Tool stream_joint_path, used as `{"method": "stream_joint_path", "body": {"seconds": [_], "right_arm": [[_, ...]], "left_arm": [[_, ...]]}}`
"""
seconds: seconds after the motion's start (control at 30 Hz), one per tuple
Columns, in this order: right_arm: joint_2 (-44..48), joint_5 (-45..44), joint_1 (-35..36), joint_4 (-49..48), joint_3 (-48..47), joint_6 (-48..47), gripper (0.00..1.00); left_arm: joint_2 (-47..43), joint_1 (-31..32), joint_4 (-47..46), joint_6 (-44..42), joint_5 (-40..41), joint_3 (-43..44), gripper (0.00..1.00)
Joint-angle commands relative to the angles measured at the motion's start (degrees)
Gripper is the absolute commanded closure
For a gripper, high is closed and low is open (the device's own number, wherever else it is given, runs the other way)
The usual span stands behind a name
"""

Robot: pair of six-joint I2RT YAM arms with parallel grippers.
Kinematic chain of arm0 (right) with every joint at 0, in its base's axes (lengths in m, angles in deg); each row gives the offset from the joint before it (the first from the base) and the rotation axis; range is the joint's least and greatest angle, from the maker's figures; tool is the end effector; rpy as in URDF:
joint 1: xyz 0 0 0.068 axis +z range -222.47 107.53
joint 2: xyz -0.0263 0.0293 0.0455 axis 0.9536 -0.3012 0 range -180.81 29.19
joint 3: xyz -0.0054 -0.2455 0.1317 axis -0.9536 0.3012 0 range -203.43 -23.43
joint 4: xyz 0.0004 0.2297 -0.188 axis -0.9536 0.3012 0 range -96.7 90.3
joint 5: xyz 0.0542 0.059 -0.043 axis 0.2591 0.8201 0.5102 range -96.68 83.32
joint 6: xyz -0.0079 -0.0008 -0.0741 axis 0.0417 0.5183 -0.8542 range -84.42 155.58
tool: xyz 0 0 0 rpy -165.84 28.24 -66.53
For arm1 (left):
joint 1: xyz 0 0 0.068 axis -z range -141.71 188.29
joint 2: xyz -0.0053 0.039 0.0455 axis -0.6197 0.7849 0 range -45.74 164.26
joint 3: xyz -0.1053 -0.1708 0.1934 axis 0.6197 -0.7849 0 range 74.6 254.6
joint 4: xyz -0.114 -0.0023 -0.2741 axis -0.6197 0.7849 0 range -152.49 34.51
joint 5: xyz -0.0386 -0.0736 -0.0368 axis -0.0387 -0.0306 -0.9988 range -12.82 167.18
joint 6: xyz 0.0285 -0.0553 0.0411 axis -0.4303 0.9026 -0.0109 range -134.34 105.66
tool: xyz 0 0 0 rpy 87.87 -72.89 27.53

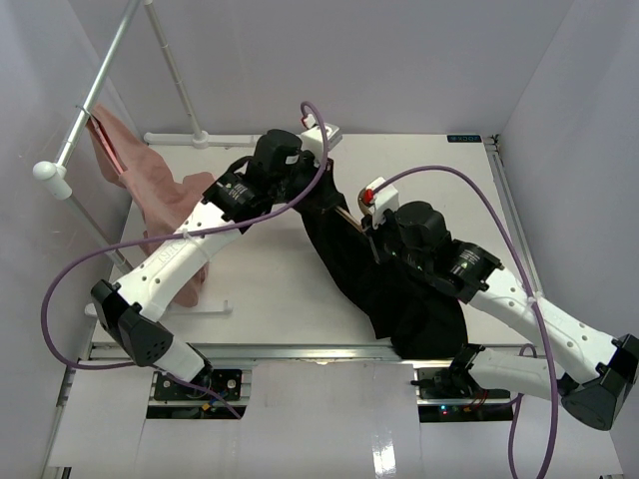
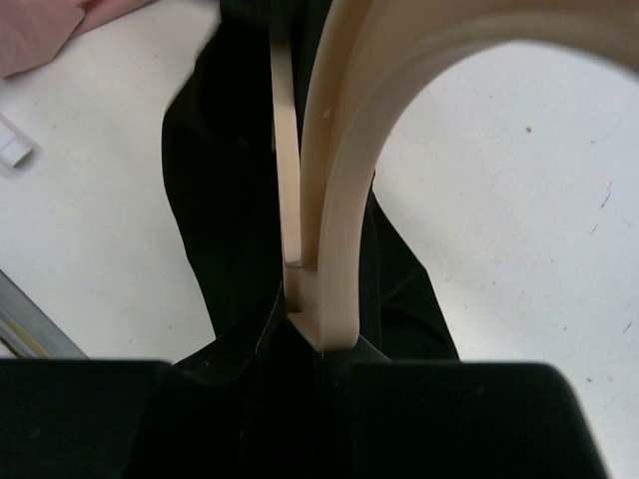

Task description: Place the t-shirt on the hanger

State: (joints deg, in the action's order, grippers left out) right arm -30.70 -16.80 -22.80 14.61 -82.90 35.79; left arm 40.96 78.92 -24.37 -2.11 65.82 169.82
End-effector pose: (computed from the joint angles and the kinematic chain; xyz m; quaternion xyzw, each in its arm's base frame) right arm 0.1982 0.2166 0.3548 -0.3000 0.7696 0.1695 0.5376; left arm 0.2900 -0.2650 0.4175 0.2592 0.8215 -0.2994 0.4102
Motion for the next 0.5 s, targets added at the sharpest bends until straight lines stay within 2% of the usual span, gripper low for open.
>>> {"method": "stream_joint_path", "body": {"seconds": [0.0,0.1,0.2,0.37,0.47], "right_arm": [[1.6,-0.2,0.1,-1.6,-3.3,-2.8,0.92],[4.4,2.4,0.1,-1.7,-1.9,-3.0,0.92],[7.7,3.4,0.1,-0.3,-1.2,-2.9,0.92],[13.1,7.6,0.1,2.1,-0.1,-2.7,0.92],[14.5,12.1,0.1,5.6,-0.4,-3.9,0.92]], "left_arm": [[-3.9,0.4,-1.5,-2.3,1.7,2.5,0.50],[-6.8,0.3,-0.3,-4.0,2.4,4.3,0.36],[-9.4,0.4,1.5,-5.5,2.1,6.9,0.29],[-14.8,0.4,2.3,-12.2,-4.7,6.5,0.27],[-17.0,0.4,4.5,-17.4,-5.5,5.3,0.29]]}}
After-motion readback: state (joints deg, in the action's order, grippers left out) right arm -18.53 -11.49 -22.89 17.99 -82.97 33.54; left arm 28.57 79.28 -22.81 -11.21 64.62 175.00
